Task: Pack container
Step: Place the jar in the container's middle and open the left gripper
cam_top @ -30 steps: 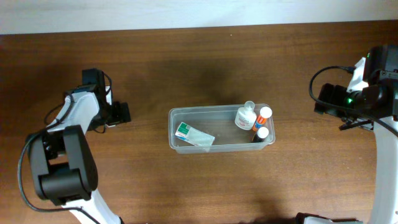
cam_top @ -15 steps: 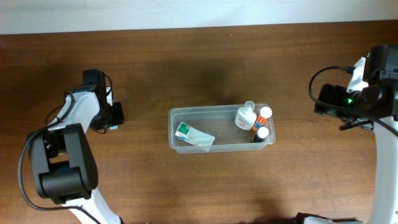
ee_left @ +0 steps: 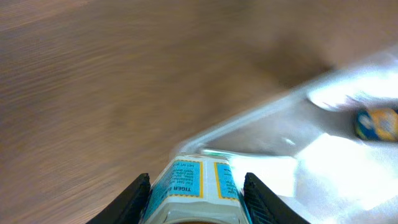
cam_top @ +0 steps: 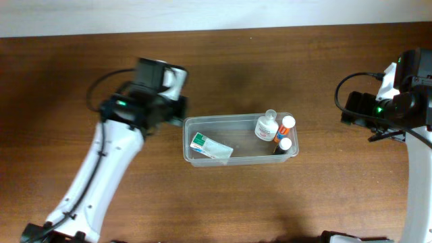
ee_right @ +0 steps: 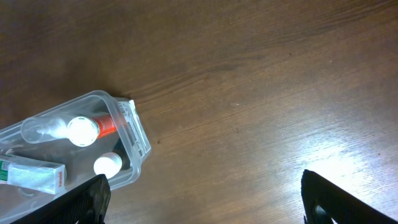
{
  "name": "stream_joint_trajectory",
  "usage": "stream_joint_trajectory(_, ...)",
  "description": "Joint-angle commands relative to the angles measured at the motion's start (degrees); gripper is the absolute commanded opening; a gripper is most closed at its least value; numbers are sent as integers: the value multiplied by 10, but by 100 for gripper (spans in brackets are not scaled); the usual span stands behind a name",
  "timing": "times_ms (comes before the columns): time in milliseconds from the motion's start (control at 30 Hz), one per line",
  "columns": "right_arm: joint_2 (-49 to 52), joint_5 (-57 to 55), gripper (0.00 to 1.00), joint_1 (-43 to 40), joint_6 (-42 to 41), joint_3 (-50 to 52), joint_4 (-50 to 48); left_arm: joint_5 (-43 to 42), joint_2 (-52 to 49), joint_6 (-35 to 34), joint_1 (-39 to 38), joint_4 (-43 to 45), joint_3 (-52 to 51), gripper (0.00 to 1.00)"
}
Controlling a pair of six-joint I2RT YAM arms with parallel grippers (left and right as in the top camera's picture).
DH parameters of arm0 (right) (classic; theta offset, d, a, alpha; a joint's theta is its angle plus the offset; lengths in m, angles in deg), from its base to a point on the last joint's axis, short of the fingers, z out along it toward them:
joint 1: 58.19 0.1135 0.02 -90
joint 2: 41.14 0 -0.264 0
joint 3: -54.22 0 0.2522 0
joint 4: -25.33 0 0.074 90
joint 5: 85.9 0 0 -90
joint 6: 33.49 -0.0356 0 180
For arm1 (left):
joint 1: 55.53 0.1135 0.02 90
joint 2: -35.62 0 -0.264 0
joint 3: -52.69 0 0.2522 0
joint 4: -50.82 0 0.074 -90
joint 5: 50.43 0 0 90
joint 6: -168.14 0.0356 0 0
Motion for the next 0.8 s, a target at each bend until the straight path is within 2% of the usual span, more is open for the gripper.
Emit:
stream_joint_trajectory(0, -5, 4, 90, -3, 1, 3, 0, -6, -24, 22, -81, -3, -9, 30)
stream_joint_trajectory(67, -5, 4, 90, -3, 1, 3, 0, -6, -57, 22, -127, 5, -14, 30)
stream_joint_trajectory(233, -5, 4, 90, -3, 1, 3, 2, -5, -145, 8, -170, 58, -14, 32)
stream_joint_trajectory(333, -5, 4, 90, -3, 1, 3, 3, -5, -180, 3, -170, 93, -14, 37)
stream_joint_trajectory(400, -5, 4, 90, -3, 1, 3, 3, -7, -196, -9, -170, 120, -14, 45)
stream_joint_trajectory(500, -5, 4, 90, -3, 1, 3, 3, -6, -197, -24, -170, 138, -14, 51)
stream_joint_trajectory(533, -5, 4, 90, -3, 1, 3, 3, -6, -197, -33, -170, 143, -13, 56)
stream_joint_trajectory(567, -5, 4, 90, -3, 1, 3, 3, -7, -197, -37, -170, 145, -13, 71)
stream_joint_trajectory(600, -5, 4, 90, -3, 1, 3, 3, -7, -197, -37, -170, 145, -13, 74)
stream_joint_trajectory(667, -5, 4, 90, -3, 1, 3, 3, -6, -194, -37, -170, 138, -12, 94)
stream_joint_trajectory(767, -5, 9, 90, -3, 3, 3, 5, 4, -162, -38, -165, 121, -11, 99)
